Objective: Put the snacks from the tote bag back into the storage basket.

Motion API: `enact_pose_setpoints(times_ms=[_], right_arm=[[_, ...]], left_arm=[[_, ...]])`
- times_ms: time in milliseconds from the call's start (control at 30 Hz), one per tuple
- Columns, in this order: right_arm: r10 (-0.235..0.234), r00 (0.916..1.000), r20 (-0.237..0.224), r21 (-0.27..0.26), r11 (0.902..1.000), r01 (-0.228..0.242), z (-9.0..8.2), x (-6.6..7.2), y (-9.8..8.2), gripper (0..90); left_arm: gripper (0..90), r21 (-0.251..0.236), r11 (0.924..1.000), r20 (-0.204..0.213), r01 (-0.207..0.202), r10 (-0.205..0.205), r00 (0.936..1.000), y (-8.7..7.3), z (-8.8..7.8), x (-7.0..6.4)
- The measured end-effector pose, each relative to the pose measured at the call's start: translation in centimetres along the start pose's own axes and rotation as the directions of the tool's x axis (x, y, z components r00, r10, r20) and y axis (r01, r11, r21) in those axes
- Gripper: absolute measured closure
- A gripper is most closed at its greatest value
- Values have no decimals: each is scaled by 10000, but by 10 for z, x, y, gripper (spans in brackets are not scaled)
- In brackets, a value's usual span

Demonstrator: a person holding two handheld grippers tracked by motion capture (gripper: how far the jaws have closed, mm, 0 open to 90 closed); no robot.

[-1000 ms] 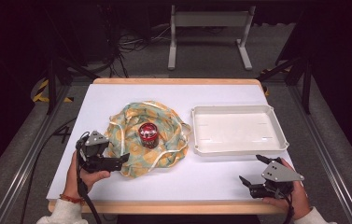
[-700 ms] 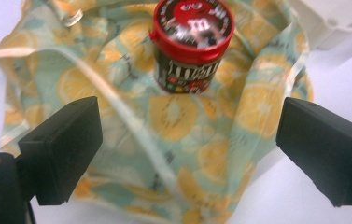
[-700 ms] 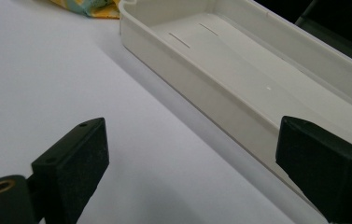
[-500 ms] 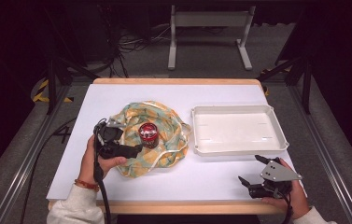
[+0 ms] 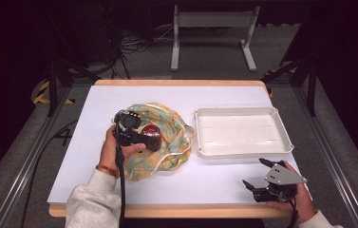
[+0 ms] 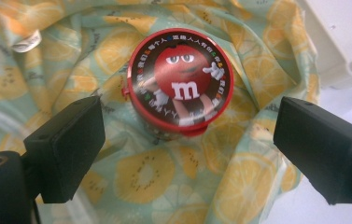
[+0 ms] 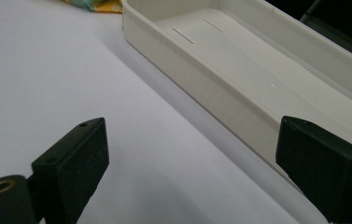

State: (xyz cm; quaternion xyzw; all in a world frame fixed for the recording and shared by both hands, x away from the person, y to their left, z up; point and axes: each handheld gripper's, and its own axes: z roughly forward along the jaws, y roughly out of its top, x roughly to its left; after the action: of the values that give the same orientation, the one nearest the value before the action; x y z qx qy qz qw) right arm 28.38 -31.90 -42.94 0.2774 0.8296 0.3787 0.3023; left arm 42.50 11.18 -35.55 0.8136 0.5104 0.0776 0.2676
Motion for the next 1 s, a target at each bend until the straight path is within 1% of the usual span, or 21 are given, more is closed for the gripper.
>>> enact_pose_setpoints(times_ms=[67,100,133,167,233,300,367,400,467,533,567,667,700,767,833,1000], right_arm=[[-10,10000,-11,19,10000,10,0,0,0,102],[-19,10000,-21,25,10000,20,0,0,0,103],[-18,10000,-26,19,10000,18,0,0,0,102],[-22,10000,-31,31,10000,23,0,0,0,102],[-12,10000,-43,40,10000,12,0,0,0,103],[-17,10000,-51,45,10000,17,0,0,0,102],[-34,10000,-59,48,10000,34,0,0,0,102],[-30,10000,-66,48,10000,30,0,0,0,102],[-33,9999,-97,54,10000,33,1,0,-1,103],[-47,9999,-99,59,10000,47,1,0,-1,102],[-52,9999,-104,56,10000,53,1,0,-1,102],[-53,9999,-95,92,9999,54,2,0,-1,103],[-67,9999,-107,120,9999,68,2,1,-1,103],[-112,9999,-129,130,9999,114,2,1,0,103],[-122,9998,-136,141,9998,124,3,1,0,103],[-113,9998,-170,189,9998,116,3,1,-1,103]], left_arm=[[96,235,9997,-198,-24,29,9998,6,5,-1],[97,265,9996,-200,80,-75,9998,8,7,-2],[97,336,9994,-166,63,-57,9998,10,9,-2],[96,398,9992,-216,44,-35,9998,12,12,-3],[95,540,9985,-290,120,-104,9995,15,18,-2],[95,737,9970,-269,248,-229,9994,17,25,-1],[93,904,9952,-421,363,-326,9986,18,32,1],[93,969,9943,-428,456,-416,9982,18,35,2],[99,1114,9925,-393,502,-461,9982,18,40,4],[108,1109,9918,-412,632,-589,9974,18,44,7],[128,1152,9910,-328,678,-644,9974,17,46,7],[147,1158,9899,-82,823,-819,9966,17,49,9],[173,1118,9903,-4,823,-827,9966,17,49,9],[210,1109,9905,-66,817,-815,9967,17,50,7],[217,1101,9915,-172,687,-673,9976,17,50,5],[223,1064,9920,-229,675,-654,9976,15,48,6]])
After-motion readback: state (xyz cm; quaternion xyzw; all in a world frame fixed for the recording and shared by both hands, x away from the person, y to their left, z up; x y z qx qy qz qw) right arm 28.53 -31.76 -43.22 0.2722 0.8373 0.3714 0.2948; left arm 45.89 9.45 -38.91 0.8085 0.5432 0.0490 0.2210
